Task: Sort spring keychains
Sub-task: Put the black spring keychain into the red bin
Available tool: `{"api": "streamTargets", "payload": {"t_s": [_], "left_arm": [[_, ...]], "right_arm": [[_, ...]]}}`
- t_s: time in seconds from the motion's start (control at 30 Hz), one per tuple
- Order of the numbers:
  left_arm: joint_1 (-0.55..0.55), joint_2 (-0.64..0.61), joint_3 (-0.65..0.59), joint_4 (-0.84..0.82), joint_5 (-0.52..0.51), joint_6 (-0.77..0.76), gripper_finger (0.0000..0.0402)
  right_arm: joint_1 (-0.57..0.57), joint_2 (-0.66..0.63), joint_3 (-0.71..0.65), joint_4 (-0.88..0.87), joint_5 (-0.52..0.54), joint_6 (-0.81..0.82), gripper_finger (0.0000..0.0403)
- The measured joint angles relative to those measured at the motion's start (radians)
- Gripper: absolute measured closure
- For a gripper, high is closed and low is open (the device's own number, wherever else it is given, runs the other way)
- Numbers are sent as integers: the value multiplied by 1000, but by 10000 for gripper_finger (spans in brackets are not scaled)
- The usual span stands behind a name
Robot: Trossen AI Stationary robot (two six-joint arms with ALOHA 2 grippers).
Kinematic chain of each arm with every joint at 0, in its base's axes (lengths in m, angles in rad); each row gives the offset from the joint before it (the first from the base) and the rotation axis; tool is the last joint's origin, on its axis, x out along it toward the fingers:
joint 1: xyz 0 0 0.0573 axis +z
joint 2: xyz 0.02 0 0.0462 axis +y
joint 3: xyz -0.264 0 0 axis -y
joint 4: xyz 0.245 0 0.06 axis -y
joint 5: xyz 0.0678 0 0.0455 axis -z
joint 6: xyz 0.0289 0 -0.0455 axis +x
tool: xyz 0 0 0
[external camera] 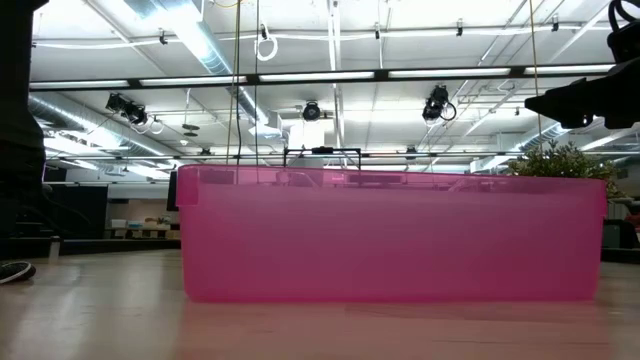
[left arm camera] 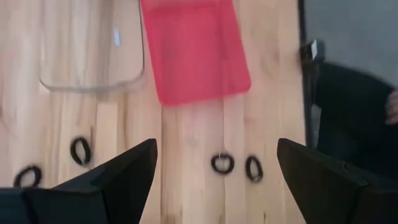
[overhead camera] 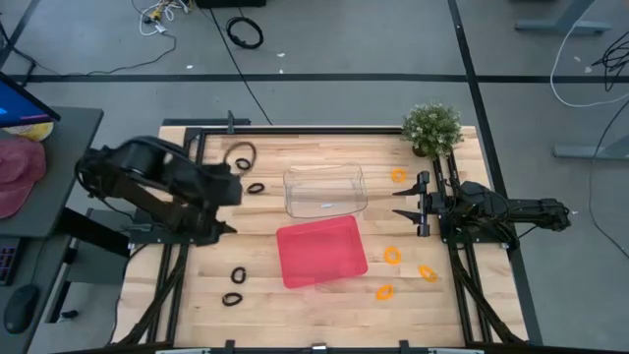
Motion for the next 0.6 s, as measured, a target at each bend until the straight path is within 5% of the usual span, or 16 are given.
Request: {"api": "streamTargets", "payload": {"t_s": [0.6], "left_arm": [[-23, -146, -159, 0, -41, -165, 65]], "right_arm": [[0, 0, 0, 0, 0, 0, 181]]}}
